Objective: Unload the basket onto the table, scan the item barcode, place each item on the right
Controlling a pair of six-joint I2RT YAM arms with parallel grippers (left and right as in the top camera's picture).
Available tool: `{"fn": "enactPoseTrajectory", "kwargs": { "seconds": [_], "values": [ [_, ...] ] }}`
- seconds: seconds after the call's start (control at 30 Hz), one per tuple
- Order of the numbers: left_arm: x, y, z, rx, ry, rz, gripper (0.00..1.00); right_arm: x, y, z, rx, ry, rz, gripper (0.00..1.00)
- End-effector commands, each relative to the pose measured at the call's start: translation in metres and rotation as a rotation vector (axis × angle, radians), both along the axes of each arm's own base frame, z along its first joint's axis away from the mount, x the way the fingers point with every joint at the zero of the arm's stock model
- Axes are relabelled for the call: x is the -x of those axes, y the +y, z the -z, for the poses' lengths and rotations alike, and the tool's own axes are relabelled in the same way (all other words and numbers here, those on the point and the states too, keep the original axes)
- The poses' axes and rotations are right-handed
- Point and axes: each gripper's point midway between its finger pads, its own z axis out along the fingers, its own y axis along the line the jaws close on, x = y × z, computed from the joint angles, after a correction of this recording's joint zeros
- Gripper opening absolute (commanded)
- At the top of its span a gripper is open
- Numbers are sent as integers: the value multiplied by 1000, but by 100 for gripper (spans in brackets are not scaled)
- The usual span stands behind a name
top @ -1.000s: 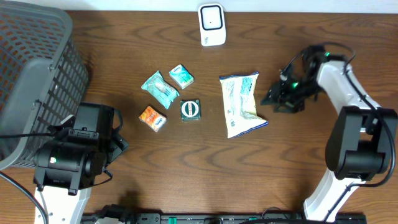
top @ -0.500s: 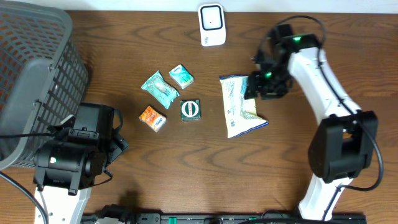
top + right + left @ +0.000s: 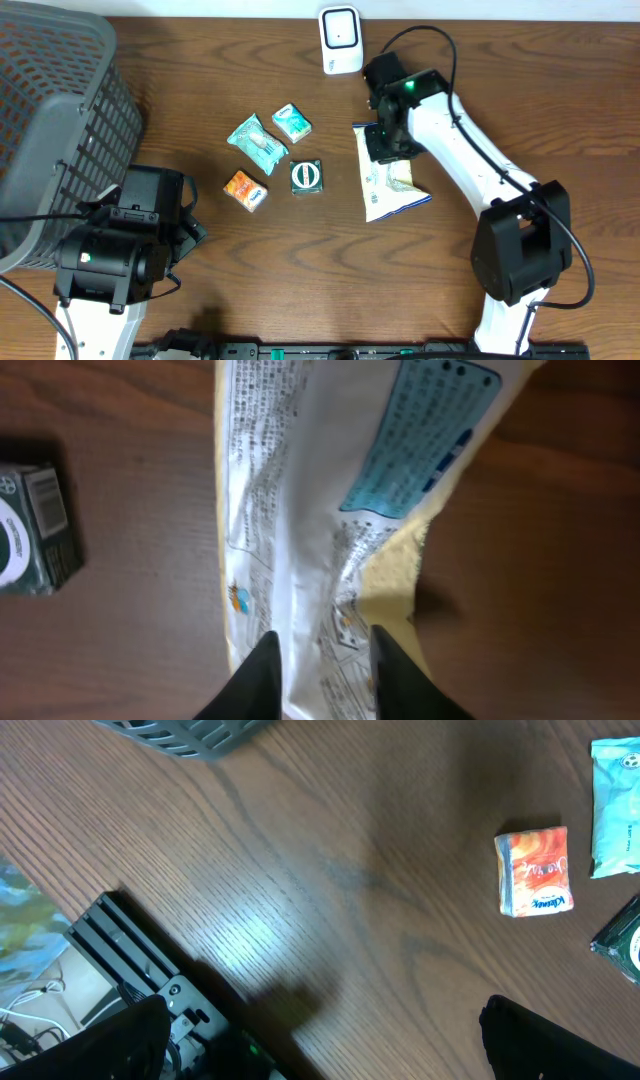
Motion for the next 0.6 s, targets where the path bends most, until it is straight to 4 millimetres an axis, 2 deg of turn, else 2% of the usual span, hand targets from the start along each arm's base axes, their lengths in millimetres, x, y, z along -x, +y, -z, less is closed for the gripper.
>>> {"fn": "enactPoseTrajectory", "kwargs": {
  "seconds": [0.0, 0.27, 0.4, 0.47, 0.57],
  "values": [
    [-1, 3, -7, -9, -26, -16, 98, 4, -1, 6, 31, -8, 6, 22],
    [-1, 3, -7, -9, -26, -16, 98, 6, -2, 34, 27, -14, 5, 18],
    [-1, 3, -7, -10, -26, -16, 98, 10, -23, 49, 127, -28, 27, 19],
    [-1, 3, -7, -9, -26, -16, 98, 10, -39, 51, 195, -42, 64, 22],
    [-1, 3, -7, -10, -26, -16, 98, 7, -50, 45, 247, -58, 76, 35]
  ]
}}
